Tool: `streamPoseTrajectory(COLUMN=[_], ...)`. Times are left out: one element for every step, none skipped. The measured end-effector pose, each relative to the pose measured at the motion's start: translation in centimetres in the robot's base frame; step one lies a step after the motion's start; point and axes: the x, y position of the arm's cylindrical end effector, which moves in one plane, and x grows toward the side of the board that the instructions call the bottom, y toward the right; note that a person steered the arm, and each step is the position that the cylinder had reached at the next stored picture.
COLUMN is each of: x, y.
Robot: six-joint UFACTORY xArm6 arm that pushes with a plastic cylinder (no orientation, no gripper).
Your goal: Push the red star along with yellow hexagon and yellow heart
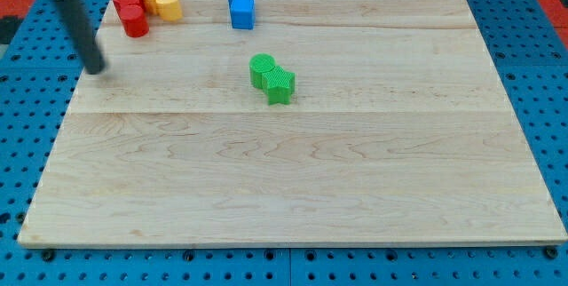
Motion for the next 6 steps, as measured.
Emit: streamPoseTrajectory(x=[-3.7,-12.1,-16.6,-17.0,-17.0,-15.7], y=[0.0,2.8,4.7,7.5,8.8,9.3])
